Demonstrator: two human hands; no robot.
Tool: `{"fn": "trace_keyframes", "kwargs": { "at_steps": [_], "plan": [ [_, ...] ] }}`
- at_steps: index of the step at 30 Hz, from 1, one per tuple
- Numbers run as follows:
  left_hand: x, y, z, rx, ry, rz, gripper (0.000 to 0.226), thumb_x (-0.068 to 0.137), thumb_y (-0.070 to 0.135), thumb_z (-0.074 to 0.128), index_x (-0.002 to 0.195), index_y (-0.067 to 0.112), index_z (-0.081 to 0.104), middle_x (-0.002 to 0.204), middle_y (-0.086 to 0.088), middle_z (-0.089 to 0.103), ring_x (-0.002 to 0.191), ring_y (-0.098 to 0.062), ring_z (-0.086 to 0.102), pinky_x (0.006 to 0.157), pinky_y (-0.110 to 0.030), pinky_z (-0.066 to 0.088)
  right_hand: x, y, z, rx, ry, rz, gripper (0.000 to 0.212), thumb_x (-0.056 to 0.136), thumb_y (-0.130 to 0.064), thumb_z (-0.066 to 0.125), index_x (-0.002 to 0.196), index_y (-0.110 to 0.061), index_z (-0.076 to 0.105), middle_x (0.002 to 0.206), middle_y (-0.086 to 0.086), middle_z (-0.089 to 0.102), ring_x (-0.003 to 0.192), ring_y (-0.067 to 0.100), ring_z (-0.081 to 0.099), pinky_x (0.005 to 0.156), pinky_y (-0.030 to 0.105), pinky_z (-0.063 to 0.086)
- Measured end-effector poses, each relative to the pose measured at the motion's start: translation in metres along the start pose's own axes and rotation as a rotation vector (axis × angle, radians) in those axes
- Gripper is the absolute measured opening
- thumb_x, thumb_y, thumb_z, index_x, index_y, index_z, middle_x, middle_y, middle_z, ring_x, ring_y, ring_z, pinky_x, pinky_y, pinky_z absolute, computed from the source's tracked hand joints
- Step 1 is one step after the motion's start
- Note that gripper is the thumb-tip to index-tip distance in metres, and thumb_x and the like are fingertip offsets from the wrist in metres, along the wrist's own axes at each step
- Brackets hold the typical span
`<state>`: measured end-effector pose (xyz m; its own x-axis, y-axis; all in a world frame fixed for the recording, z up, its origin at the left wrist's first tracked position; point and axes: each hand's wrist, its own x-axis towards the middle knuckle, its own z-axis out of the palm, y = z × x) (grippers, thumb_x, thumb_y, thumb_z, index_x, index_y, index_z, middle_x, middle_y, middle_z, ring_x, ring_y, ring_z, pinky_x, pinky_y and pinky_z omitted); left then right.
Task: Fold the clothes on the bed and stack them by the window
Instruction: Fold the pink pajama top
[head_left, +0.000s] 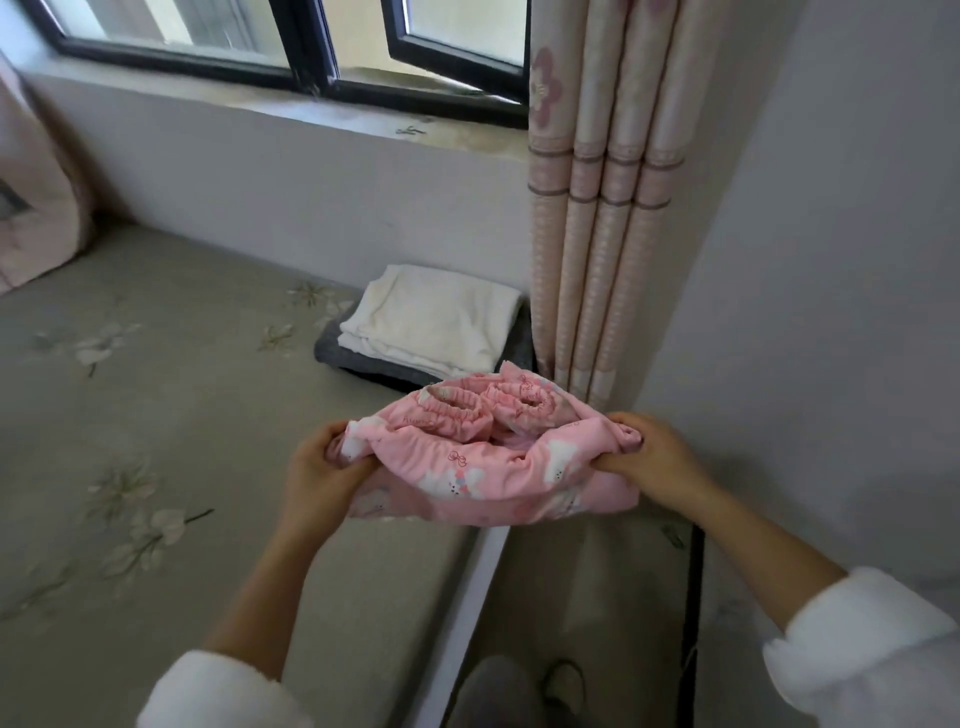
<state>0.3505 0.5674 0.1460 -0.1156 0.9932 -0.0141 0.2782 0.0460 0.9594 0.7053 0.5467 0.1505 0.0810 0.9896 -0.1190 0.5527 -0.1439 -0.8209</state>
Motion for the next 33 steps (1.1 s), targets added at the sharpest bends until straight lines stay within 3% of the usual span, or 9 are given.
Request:
{"fn": "trace_keyframes", "kwargs": {
  "at_steps": [4, 9, 12, 18, 21, 24, 27, 30, 33],
  "plan": [
    [0.062, 0.012, 0.007, -0.017, 0.075, -0.026, 0.032, 0.077, 0.001, 0.074, 0.105, 0.012, 0.064, 0.088, 0.003, 0.069, 0.069, 0.003, 0.062, 0.060, -0.009, 0.050, 0.067, -0.010, 0.002, 0.079, -0.080, 0.025, 0.041, 0.067, -0.006, 0.083, 0.082, -0.040, 0.065, 0.076, -0.023, 0.069, 0.074, 0.000, 0.063, 0.061, 0.011, 0.046],
    [0.174, 0.017, -0.003, 0.027, 0.121, 0.008, 0.030, 0.080, 0.003, 0.072, 0.105, 0.017, 0.063, 0.087, 0.006, 0.067, 0.065, 0.009, 0.061, 0.056, -0.008, 0.049, 0.161, -0.034, 0.024, 0.157, -0.108, 0.067, 0.032, 0.052, -0.044, 0.075, 0.082, -0.038, 0.066, 0.080, -0.018, 0.070, 0.069, -0.005, 0.063, 0.056, 0.016, 0.047],
    [0.253, 0.018, -0.009, 0.085, 0.163, 0.046, 0.036, 0.079, 0.007, 0.073, 0.094, 0.037, 0.059, 0.085, 0.013, 0.062, 0.062, 0.013, 0.057, 0.054, -0.006, 0.047, 0.222, -0.046, 0.041, 0.201, -0.098, 0.105, 0.030, 0.060, -0.041, 0.078, 0.083, -0.030, 0.062, 0.076, -0.016, 0.069, 0.067, -0.009, 0.061, 0.052, 0.008, 0.042],
    [0.411, 0.015, -0.003, 0.168, 0.198, 0.073, 0.039, 0.080, 0.010, 0.072, 0.093, 0.042, 0.055, 0.091, 0.011, 0.060, 0.063, 0.014, 0.054, 0.055, -0.007, 0.045, 0.340, -0.059, 0.076, 0.414, -0.036, 0.329, 0.027, 0.076, -0.026, 0.076, 0.099, -0.021, 0.064, 0.089, -0.005, 0.071, 0.079, 0.009, 0.068, 0.057, 0.022, 0.052],
    [0.476, 0.012, 0.017, 0.185, 0.165, 0.058, 0.036, 0.080, 0.013, 0.071, 0.111, 0.024, 0.058, 0.088, 0.007, 0.055, 0.059, 0.011, 0.053, 0.050, -0.009, 0.045, 0.379, -0.052, 0.091, 0.469, 0.006, 0.437, 0.028, 0.076, -0.029, 0.074, 0.101, -0.021, 0.066, 0.092, -0.005, 0.072, 0.083, 0.012, 0.068, 0.065, 0.027, 0.053],
    [0.524, -0.005, 0.041, 0.328, 0.093, -0.023, 0.043, 0.077, 0.030, 0.067, 0.118, 0.026, 0.054, 0.092, 0.009, 0.055, 0.072, -0.005, 0.057, 0.061, -0.025, 0.045, 0.411, -0.034, 0.104, 0.506, 0.086, 0.538, 0.025, 0.076, -0.029, 0.073, 0.099, -0.021, 0.065, 0.095, -0.003, 0.071, 0.083, 0.014, 0.068, 0.069, 0.029, 0.055],
    [0.543, -0.050, 0.067, 0.624, -0.094, -0.163, 0.048, 0.088, 0.024, 0.060, 0.133, 0.020, 0.046, 0.116, -0.011, 0.059, 0.098, -0.031, 0.059, 0.081, -0.037, 0.045, 0.430, -0.013, 0.118, 0.392, 0.118, 0.638, 0.025, 0.078, -0.028, 0.073, 0.098, -0.019, 0.060, 0.100, 0.002, 0.066, 0.084, 0.014, 0.064, 0.064, 0.025, 0.049],
    [0.531, -0.088, 0.089, 0.894, -0.213, -0.295, 0.050, 0.096, 0.019, 0.043, 0.144, 0.026, 0.035, 0.147, -0.016, 0.035, 0.132, -0.036, 0.037, 0.106, -0.051, 0.029, 0.440, -0.002, 0.131, 0.199, 0.042, 0.659, 0.065, 0.081, -0.035, 0.071, 0.132, -0.004, 0.045, 0.128, 0.015, 0.055, 0.114, 0.028, 0.056, 0.093, 0.039, 0.048],
    [0.524, -0.090, 0.099, 0.963, -0.046, -0.165, 0.050, 0.096, 0.018, 0.041, 0.144, 0.031, 0.038, 0.155, -0.012, 0.022, 0.143, -0.032, 0.018, 0.111, -0.059, 0.013, 0.438, -0.020, 0.141, -0.207, 0.180, 0.428, 0.079, 0.087, -0.035, 0.063, 0.150, -0.015, 0.019, 0.154, 0.011, 0.024, 0.139, 0.028, 0.025, 0.112, 0.047, 0.026]
  ]
}}
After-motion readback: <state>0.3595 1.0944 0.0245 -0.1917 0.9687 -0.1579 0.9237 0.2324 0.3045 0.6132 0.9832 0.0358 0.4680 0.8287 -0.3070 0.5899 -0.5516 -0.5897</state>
